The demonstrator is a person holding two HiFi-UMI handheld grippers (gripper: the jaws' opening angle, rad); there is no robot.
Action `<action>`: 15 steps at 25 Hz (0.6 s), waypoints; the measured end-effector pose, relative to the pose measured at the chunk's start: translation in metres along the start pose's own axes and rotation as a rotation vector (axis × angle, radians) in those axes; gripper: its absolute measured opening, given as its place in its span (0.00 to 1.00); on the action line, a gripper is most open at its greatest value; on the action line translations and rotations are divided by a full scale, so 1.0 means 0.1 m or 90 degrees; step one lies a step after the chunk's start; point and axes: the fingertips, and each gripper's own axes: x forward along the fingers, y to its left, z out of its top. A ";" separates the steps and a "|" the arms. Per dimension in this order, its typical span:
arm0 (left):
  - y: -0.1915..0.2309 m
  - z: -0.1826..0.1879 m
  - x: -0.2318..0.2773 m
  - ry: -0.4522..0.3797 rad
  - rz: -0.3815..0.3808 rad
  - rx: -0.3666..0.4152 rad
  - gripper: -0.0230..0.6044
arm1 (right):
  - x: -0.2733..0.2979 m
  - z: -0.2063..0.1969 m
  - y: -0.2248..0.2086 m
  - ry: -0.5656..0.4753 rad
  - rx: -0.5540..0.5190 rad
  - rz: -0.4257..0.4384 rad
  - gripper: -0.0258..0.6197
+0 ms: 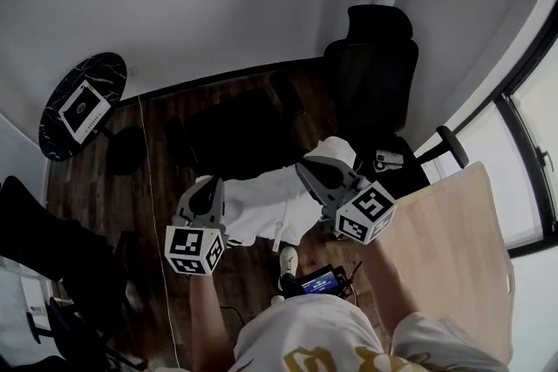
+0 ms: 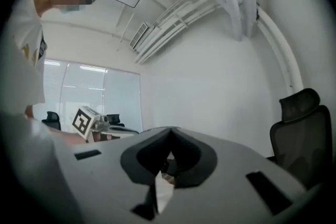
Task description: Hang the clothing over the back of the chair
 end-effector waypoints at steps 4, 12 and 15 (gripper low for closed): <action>-0.25 0.04 -0.27 -0.027 -0.016 -0.015 0.07 | -0.30 -0.04 0.18 -0.014 0.001 -0.076 0.06; -0.61 -0.14 -0.71 -0.013 0.008 -0.015 0.07 | -0.94 -0.15 0.32 -0.012 -0.046 -0.236 0.06; -0.68 -0.16 -0.85 -0.023 0.019 -0.028 0.07 | -1.08 -0.22 0.40 -0.004 -0.041 -0.247 0.06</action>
